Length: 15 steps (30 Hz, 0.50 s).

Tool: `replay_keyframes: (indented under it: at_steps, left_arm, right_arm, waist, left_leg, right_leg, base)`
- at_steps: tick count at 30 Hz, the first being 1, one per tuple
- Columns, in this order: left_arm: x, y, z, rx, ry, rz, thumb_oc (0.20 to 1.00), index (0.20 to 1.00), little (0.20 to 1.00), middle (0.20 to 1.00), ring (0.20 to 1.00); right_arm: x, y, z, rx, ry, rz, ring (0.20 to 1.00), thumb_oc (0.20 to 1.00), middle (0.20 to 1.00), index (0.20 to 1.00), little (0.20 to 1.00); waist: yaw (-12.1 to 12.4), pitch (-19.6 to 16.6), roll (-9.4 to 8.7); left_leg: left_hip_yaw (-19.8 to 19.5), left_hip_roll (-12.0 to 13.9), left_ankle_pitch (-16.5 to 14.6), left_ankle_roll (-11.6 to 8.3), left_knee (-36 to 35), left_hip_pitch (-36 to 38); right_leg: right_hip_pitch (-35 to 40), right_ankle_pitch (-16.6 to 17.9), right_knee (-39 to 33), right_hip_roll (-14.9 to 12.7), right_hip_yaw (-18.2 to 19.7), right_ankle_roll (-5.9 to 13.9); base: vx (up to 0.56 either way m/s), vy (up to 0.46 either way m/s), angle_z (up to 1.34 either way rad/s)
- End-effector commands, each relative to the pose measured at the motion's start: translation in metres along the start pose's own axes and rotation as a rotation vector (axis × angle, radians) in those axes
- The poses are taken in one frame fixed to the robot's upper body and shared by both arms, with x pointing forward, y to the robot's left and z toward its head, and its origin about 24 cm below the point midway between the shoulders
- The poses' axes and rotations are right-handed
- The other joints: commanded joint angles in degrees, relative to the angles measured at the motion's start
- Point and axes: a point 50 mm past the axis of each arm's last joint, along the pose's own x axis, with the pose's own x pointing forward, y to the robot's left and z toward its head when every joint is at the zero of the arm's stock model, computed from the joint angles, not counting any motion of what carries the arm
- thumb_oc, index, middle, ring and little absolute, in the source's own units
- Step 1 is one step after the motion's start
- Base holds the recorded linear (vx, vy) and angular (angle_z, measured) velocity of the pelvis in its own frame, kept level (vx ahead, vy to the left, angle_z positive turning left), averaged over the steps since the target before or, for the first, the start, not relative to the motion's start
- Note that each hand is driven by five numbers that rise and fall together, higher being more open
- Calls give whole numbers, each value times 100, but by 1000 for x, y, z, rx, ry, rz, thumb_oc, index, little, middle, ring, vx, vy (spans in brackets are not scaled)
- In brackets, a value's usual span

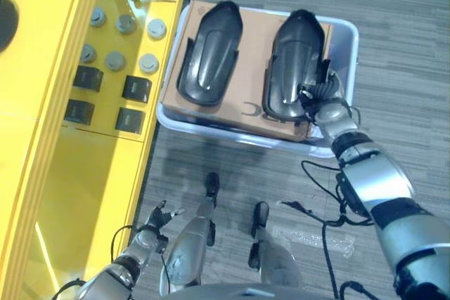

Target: Move parts from the plastic box to the shelf.

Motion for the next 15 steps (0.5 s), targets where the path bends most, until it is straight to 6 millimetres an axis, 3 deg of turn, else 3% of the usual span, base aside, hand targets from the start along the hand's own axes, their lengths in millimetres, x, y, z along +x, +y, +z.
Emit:
replay_keyframes:
  at_steps: [1,5,6,7,9,10,11,13,14,15]
  left_arm:
    - [6,-3,15,64,-21,-7,1000,1000,1000,1000,1000]
    - [7,-2,25,62,-56,-4,1000,1000,1000,1000,1000]
    - [8,-2,40,52,-124,-2,1000,1000,1000,1000,1000]
    - [8,-2,40,52,-123,-2,1000,1000,1000,1000,1000]
    - [5,5,63,23,-239,12,1000,1000,1000,1000,1000]
    - [-3,17,84,-43,-363,24,1000,1000,1000,1000,1000]
    - [-19,37,114,-139,-532,42,1000,1000,1000,1000,1000]
    - [-42,63,140,-230,-711,84,1000,1000,1000,1000,1000]
    - [-46,66,147,-258,-745,95,1000,1000,1000,1000,1000]
    - [-52,69,159,-333,-795,84,1000,1000,1000,1000,1000]
  right_arm:
    - [-3,11,-7,-81,20,54,200,200,200,200,200]
    - [-5,10,-16,-58,41,48,200,200,200,200,200]
    - [-9,13,-26,-58,34,57,200,200,200,200,200]
    - [-9,14,-27,-58,35,57,200,200,200,200,200]
    - [-15,21,-32,-73,-14,76,200,200,200,200,200]
    - [-24,24,-46,-100,-35,90,200,200,200,200,200]
    - [-30,17,-57,-138,-71,90,200,200,200,200,200]
    - [-40,-6,-62,-275,-182,61,200,200,200,200,200]
    - [-42,-10,-69,-290,-172,44,200,200,200,200,200]
    - [-43,-17,-56,-297,-240,23,200,200,200,200,200]
  waist:
    - [66,-20,-182]
    - [24,-91,-210]
    - [-39,-241,-243]
    - [-38,-233,-245]
    - [-86,-365,-284]
    - [-73,-532,-323]
    - [-46,-678,-353]
    - [-47,-970,-422]
    - [-35,-1038,-459]
    - [-84,-1243,-508]
  left_leg:
    - [5,284,-570,-614,-33,410]
    - [31,297,-598,-618,-33,512]
    - [69,323,-666,-617,-33,704]
    - [70,323,-669,-617,-33,718]
    - [168,357,-751,-582,-33,984]
    - [233,376,-816,-564,-33,1257]
    - [247,388,-862,-537,-33,1551]
    - [310,408,-955,-529,46,1874]
    - [332,406,-1054,-518,62,2064]
    - [410,410,-1121,-491,131,2225]
  right_leg:
    - [-431,514,-34,-656,422,388]
    - [-338,472,-34,-651,432,383]
    - [-141,408,-34,-660,399,385]
    - [-127,405,-34,-661,399,385]
    - [101,347,-14,-665,392,392]
    - [369,280,11,-688,375,398]
    - [632,171,108,-733,298,413]
    - [937,58,184,-772,264,419]
    - [1123,-22,197,-785,234,429]
    - [1269,-41,217,-796,303,427]
  base:
    - [15,-14,-4]
    - [25,-28,-7]
    - [57,-51,-1]
    - [73,-53,3]
    - [77,-44,-4]
    - [138,-82,-14]
    - [147,-88,-15]
    - [112,-61,-13]
    - [116,-51,-12]
    - [92,-38,-13]
